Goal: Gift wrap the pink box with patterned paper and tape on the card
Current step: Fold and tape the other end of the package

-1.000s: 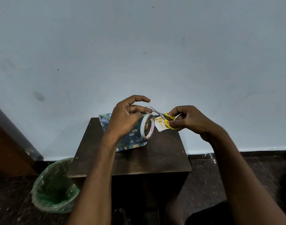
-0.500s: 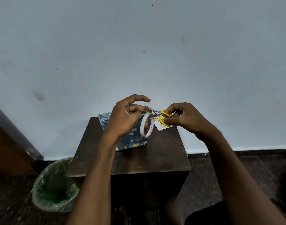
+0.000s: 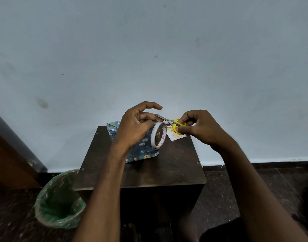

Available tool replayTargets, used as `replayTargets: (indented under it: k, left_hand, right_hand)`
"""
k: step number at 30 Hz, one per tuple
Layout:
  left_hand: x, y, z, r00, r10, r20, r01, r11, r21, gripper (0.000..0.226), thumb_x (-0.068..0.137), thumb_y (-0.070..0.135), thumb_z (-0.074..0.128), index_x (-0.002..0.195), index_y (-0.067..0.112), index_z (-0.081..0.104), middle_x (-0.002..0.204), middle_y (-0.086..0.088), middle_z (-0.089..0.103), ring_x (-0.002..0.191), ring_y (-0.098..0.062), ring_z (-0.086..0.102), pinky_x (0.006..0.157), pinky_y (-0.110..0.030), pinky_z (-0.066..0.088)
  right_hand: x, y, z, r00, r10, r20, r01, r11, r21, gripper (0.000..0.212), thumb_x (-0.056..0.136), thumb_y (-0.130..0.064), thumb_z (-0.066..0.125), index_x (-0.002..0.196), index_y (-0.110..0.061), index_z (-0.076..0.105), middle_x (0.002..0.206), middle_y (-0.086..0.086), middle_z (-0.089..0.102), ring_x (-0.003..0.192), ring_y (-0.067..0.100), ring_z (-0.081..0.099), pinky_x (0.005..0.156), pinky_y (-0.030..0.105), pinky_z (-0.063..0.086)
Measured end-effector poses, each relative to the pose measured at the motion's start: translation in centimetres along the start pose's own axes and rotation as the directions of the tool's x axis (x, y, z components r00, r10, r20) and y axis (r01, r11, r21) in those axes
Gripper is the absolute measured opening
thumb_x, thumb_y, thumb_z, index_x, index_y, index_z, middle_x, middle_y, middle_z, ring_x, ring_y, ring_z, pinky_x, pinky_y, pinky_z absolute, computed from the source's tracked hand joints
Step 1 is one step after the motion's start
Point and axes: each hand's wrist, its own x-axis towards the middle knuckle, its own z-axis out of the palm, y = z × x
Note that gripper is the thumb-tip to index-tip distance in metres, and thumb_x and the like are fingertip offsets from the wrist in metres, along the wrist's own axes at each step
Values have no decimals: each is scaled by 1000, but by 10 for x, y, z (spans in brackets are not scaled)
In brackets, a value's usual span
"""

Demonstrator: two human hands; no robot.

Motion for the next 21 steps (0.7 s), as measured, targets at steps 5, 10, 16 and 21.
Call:
replayTargets:
  k: [5,10,16,21]
  left_hand:
    - [0,-1,0,1000,0,-2,0,1000,0,57,88,-13,55,123,28,72,96,-3,83,101,-25,79,100,-59,58]
    - [0,0,0,1000,-2,3,2,1000,-15,58,83,-7,56,125,30,70,100,-3,83,108,-21,78,106,-56,56]
    - [-1,0,0,1000,6,-4,-6,1000,-19,63,85,-17,53,125,27,69,101,-3,83,106,-21,78,100,-54,60]
    - [-1,0,0,1000,7,0,-7,1000,-15,65,84,-16,52,128,30,67,101,-1,83,104,-21,78,96,-53,62]
  right_hand:
    - [0,-1,1,1000,-7,8,7,1000,-17,11,81,-13,88,83,-12,78,79,29,67,68,24,57,67,33,46]
    - [-4,-3,-4,998,-5,66,4,1000,14,14,82,-10,86,91,-10,76,79,21,72,72,20,67,71,26,53]
    - [-8,5,-11,977,76,199,-85,996,37,24,81,-3,85,101,-13,76,79,13,73,77,12,66,77,24,53]
    - [-7,20,-6,963,160,216,-170,985,32,24,78,-1,86,97,-13,76,75,10,70,74,16,61,75,29,50]
